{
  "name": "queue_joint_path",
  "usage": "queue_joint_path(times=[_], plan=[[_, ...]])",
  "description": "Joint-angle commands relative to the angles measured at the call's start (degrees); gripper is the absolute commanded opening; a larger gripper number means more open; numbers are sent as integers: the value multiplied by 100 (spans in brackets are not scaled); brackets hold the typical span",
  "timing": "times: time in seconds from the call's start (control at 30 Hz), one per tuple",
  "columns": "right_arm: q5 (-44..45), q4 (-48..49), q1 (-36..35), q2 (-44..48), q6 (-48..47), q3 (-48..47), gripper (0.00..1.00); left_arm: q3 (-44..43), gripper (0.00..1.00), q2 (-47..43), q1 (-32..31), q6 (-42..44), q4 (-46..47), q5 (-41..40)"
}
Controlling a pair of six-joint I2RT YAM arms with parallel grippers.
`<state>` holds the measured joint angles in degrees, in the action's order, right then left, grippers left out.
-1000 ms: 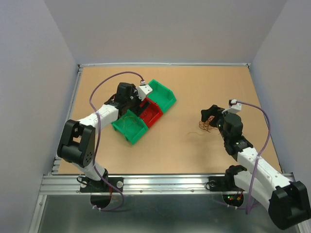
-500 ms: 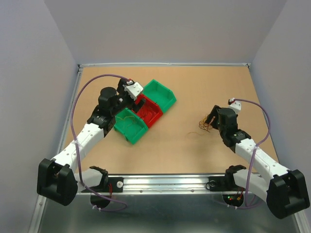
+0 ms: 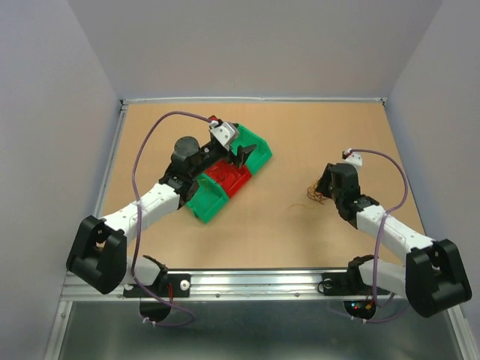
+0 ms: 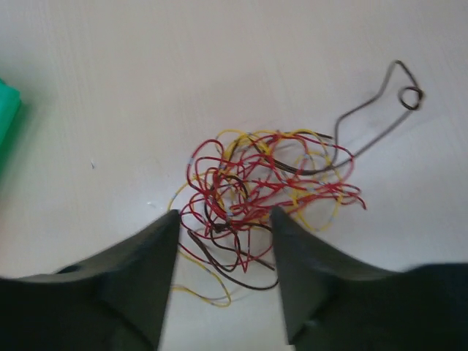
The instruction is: Untangle the cables
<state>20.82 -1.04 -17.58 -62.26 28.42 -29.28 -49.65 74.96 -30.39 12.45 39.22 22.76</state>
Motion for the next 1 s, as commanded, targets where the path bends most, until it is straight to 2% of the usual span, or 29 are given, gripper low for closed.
queue_joint_path(times=[0.0, 0.03, 0.07, 0.1, 0.13, 0.23, 0.33, 0.57, 0.63, 0.73, 0.97], plan=[[-963, 1315, 9, -611, -618, -359, 35, 656, 91, 10, -160, 19, 1254, -9], [-1244, 1456, 9, -690, -680, -377, 22, 945, 90, -7, -212, 212, 1298, -52], [-1578, 1797, 1, -752, -750, -368, 4, 1079, 90, -25, -265, 449, 1368, -166], [-1981, 2018, -8, -761, -785, -333, 1, 1184, 90, -16, -300, 504, 1412, -106], [-2829, 2551, -78, -674, -838, -168, 1, 1273, 90, 1, -309, 565, 1352, 34], [-3644, 3187, -288, -254, -699, 44, 1, 1055, 90, 98, -440, 785, 992, 596], [-3612, 3224, -368, 134, -584, 247, 1, 843, 90, 229, -634, 1074, 482, 931], [-3066, 2644, -369, 864, -619, 405, 0, 527, 90, 695, -1135, 1699, -282, 678], [-3154, 2574, -369, 987, -610, 396, 1, 448, 90, 871, -1223, 1735, -301, 214], [-3207, 2530, -369, 1145, -566, 423, 1, 351, 90, 985, -1223, 1708, -319, 9], [-3224, 2249, -369, 1559, -557, 449, 1, 122, 90, 1319, -1250, 1691, -512, 70]])
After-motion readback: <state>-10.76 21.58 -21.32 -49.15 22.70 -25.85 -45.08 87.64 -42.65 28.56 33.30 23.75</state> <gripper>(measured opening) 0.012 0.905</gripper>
